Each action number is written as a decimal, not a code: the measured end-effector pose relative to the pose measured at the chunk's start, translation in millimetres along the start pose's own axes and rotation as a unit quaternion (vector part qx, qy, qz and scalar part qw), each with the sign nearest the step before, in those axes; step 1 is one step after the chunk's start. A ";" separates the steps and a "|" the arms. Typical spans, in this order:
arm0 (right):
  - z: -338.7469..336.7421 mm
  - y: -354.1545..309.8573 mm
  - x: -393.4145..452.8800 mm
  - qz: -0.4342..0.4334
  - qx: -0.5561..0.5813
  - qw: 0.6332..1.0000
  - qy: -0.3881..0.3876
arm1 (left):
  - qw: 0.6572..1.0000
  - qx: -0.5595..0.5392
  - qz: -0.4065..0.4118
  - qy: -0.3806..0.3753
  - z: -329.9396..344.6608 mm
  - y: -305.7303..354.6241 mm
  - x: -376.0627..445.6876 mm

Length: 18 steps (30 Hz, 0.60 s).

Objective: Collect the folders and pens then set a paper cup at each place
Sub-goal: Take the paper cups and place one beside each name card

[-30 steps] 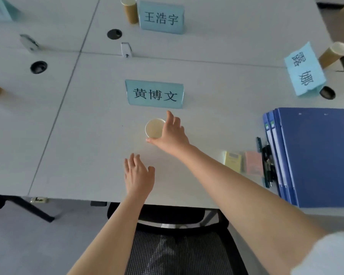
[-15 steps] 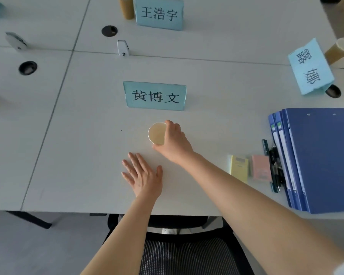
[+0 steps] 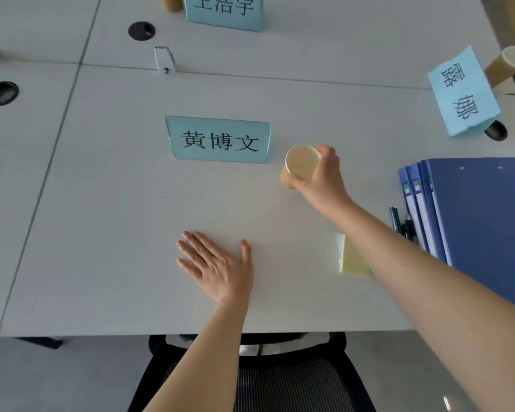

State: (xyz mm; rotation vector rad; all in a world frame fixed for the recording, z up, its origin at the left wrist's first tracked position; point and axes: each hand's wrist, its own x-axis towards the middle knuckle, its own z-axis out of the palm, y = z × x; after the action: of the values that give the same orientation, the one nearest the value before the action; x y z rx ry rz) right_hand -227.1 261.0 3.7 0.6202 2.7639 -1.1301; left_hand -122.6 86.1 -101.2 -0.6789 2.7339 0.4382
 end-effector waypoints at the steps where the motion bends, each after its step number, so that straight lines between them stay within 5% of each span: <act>1: -2.7 -1.6 10.8 0.002 -0.002 1.000 0.000 | 1.000 0.010 -0.001 0.005 1.3 0.1 -0.8; 18: 10.1 -1.3 63.8 -0.019 0.012 1.000 -0.013 | 0.999 0.034 -0.002 0.024 9.7 -0.3 1.5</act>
State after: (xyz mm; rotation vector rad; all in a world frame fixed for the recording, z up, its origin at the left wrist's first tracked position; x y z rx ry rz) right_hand -286.5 274.6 -17.7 0.5531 2.7556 -1.1713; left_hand -121.7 88.8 -110.6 -0.6862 2.7779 0.3301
